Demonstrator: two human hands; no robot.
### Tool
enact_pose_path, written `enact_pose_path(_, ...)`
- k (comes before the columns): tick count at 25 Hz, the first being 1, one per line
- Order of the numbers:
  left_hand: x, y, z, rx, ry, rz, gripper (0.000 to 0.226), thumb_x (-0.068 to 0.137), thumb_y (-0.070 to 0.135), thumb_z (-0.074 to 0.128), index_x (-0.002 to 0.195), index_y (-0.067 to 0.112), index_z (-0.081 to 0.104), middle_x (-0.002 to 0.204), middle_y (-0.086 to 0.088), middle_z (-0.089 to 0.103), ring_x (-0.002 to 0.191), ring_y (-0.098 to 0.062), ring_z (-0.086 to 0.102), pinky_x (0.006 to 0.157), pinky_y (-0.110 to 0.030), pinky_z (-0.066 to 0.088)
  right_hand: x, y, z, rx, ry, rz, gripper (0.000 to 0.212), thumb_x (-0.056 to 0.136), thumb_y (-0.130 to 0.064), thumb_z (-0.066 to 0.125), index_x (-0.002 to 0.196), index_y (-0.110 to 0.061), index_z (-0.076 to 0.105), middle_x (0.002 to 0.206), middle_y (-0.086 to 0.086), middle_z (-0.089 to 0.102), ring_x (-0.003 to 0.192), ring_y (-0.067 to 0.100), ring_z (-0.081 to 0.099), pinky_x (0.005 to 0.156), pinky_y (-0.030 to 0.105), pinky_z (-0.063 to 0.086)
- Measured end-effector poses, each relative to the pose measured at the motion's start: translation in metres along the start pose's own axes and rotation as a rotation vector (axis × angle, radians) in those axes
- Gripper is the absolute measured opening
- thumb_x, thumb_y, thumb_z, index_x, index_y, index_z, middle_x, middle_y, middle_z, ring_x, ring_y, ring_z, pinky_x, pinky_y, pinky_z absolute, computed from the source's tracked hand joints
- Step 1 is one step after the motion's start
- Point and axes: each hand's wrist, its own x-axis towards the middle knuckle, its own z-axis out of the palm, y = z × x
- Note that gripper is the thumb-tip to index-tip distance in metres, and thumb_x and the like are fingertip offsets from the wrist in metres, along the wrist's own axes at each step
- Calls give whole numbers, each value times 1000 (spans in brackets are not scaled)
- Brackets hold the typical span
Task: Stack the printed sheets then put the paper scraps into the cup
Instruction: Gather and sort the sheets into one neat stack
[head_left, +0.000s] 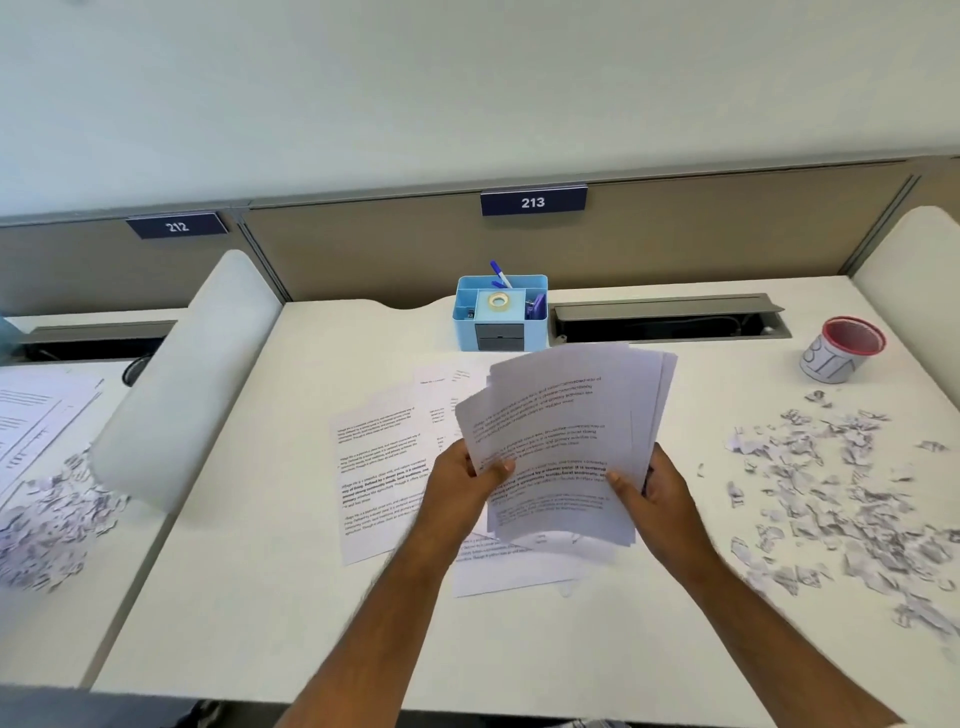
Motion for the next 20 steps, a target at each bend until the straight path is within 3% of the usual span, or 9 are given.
enact_pose_path(4,-5,-2,6,64,-85,50,42,94,21,78,131,36,64,119,16,75,109,-8,72,90,-32,63,-2,-3,-6,8,40,9,38,96,-11,68,127,-29,56,117,-7,72,109,16,70,89,40,60)
enact_pose_path(8,-11,-10,10,46,-156,1,41,94,26,79,131,38,66,118,16,75,111,-5,70,90,-27,59,-8,-2,-6,24,12,43,26,100,-2,59,120,-19,62,115,-3,75,110,20,71,89,31,59)
enact_pose_path(11,-13,-11,14,61,-136,13,34,96,30,76,128,39,68,116,17,76,112,-11,71,94,-35,60,-12,-10,-7,36,13,35,29,101,-1,57,124,-17,62,116,-3,75,109,16,71,86,24,58)
enact_pose_path(17,-14,-8,13,30,-93,58,36,90,25,83,123,32,70,113,14,77,107,-4,70,90,-24,58,-15,-18,-14,-26,72,-11,29,96,-3,67,117,-23,60,111,-5,74,101,7,70,83,22,56)
enact_pose_path(20,-18,-12,16,58,-98,34,32,93,24,79,122,34,71,111,17,77,105,-1,70,89,-21,56,-18,-11,-15,-97,19,27,27,97,-10,67,120,-23,61,111,-9,73,102,4,69,80,15,54)
